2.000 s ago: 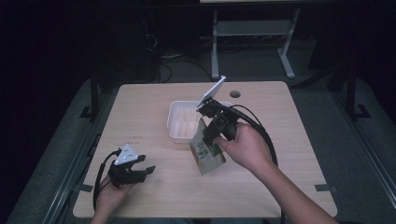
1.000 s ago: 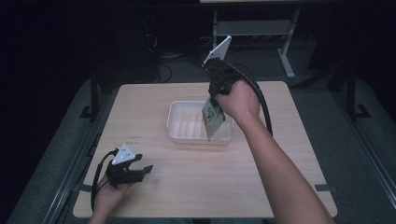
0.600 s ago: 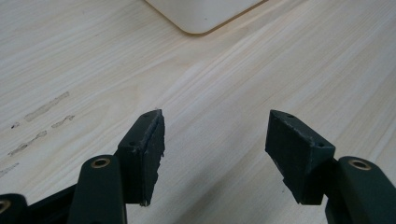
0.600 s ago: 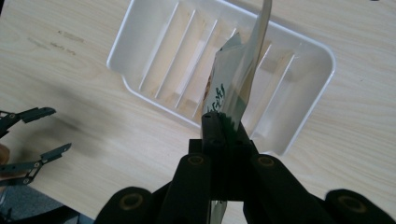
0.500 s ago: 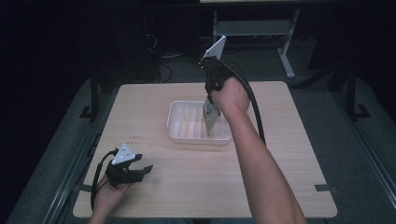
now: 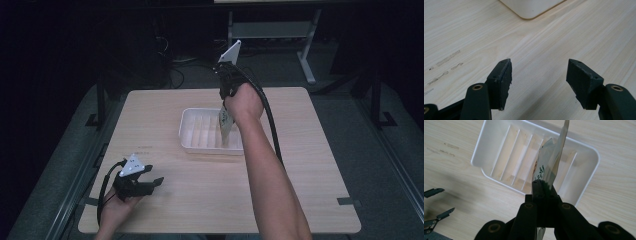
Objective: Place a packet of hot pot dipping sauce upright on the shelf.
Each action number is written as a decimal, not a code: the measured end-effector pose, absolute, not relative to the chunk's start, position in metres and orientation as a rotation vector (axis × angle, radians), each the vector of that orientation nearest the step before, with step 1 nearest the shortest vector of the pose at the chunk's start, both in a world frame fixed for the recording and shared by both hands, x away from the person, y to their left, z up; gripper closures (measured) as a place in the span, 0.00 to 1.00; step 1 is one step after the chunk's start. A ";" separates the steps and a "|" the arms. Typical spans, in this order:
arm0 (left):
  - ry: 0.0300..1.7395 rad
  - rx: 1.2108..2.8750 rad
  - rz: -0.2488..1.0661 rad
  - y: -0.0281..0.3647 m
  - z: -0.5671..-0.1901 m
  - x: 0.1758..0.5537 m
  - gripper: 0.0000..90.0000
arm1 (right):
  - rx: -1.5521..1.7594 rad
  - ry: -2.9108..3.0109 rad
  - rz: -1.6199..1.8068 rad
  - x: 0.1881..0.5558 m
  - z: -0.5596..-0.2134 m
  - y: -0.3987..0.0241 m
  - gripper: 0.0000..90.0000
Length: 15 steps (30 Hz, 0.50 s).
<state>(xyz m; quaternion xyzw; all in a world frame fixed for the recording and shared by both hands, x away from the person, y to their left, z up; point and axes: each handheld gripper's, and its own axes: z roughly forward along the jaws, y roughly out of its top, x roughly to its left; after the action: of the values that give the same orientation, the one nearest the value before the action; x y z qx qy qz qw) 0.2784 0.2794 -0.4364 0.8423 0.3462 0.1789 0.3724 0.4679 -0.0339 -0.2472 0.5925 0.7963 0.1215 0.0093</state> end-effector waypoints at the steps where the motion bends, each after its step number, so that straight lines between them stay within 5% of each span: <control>1: 0.888 2.159 0.458 0.279 -0.436 0.279 0.41 | 1.850 2.487 0.379 0.468 -0.247 -0.034 0.99; 15: 0.893 2.155 0.461 0.282 -0.436 0.277 0.40 | 1.859 2.472 0.381 0.470 -0.255 -0.034 0.99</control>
<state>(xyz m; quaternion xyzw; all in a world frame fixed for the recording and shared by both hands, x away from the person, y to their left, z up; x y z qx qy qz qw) 0.2774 0.2819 -0.4358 0.8411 0.3485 0.1799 0.3725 0.4700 -0.0343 -0.2548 0.5966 0.7931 0.1224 0.0126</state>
